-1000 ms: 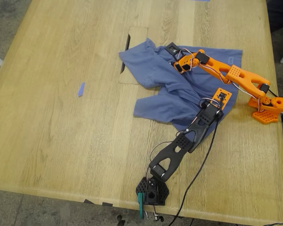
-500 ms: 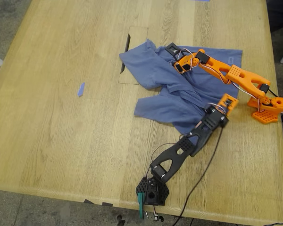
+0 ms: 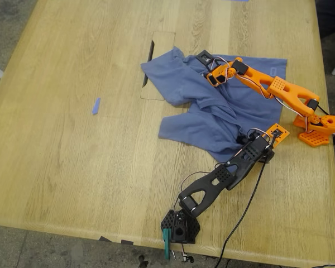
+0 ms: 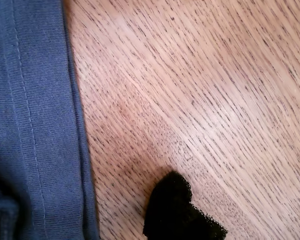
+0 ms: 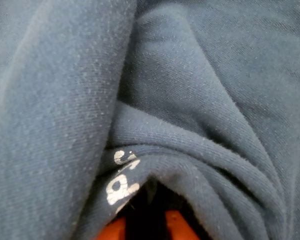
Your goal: Fold a T-shirt
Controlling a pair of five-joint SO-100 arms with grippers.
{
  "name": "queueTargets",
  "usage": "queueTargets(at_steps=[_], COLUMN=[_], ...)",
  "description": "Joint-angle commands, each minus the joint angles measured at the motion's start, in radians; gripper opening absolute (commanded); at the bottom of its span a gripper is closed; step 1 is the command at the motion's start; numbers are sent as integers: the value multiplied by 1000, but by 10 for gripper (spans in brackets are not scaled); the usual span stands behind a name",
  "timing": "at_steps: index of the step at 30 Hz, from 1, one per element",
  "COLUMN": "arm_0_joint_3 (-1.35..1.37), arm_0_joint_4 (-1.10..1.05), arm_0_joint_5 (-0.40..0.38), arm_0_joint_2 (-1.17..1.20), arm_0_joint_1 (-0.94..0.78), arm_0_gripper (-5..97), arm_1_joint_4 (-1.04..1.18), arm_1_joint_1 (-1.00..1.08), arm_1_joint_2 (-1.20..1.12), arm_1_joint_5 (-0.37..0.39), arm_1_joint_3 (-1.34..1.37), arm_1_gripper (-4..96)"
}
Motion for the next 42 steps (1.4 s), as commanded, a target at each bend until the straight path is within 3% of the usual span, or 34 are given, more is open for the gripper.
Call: queueTargets(at_steps=[1,12,27,33,42], arm_0_joint_3=[-37,-38,-41,-37,-34], arm_0_joint_4=[14,-40,-258,-238,-112], arm_0_joint_5=[23,77,84,91,66], arm_0_joint_2=[78,-26,-229,-236,-198], arm_0_joint_1=[-48,-166,-198,-219,-265], arm_0_gripper=[591,559,545,453,87], arm_1_joint_4=[15,52,63,67,55], arm_1_joint_1=[29,21,18,25,15], arm_1_joint_2=[48,98,129,133,129], arm_1_joint_5=[9,9,11,9,12], arm_1_joint_3=[-9,-9,-9,-9,-9], arm_1_gripper=[-1,-1,-1,-1,-1])
